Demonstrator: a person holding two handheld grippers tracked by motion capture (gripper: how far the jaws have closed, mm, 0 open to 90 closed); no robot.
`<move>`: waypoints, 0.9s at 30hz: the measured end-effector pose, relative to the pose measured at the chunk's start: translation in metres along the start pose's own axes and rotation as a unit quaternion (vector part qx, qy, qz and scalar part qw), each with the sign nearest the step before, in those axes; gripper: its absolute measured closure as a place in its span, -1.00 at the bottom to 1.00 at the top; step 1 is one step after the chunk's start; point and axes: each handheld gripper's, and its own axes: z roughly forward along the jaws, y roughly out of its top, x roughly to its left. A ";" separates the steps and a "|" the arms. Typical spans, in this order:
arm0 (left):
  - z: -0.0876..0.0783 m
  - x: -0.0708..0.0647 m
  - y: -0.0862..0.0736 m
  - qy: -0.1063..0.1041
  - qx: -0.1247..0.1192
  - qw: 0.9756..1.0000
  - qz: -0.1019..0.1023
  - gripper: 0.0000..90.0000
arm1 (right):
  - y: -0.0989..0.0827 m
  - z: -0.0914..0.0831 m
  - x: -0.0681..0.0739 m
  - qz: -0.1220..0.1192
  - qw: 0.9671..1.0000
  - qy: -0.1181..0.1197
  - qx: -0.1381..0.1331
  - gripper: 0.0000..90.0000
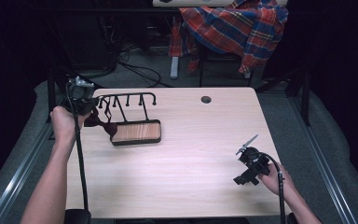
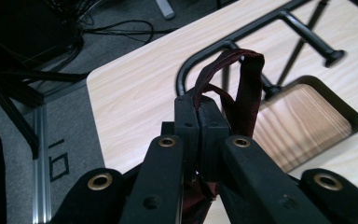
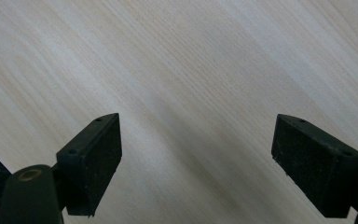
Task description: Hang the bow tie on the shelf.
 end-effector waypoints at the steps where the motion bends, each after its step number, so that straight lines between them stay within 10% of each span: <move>1: 0.002 0.002 0.000 0.001 0.002 1.000 -0.002 0.97 | 0.000 0.000 0.000 -0.001 1.000 0.001 0.001 -0.65; 27: 0.041 0.011 -0.024 0.006 0.039 0.999 -0.017 0.95 | 0.001 0.000 0.000 -0.011 1.000 0.003 0.015 -0.65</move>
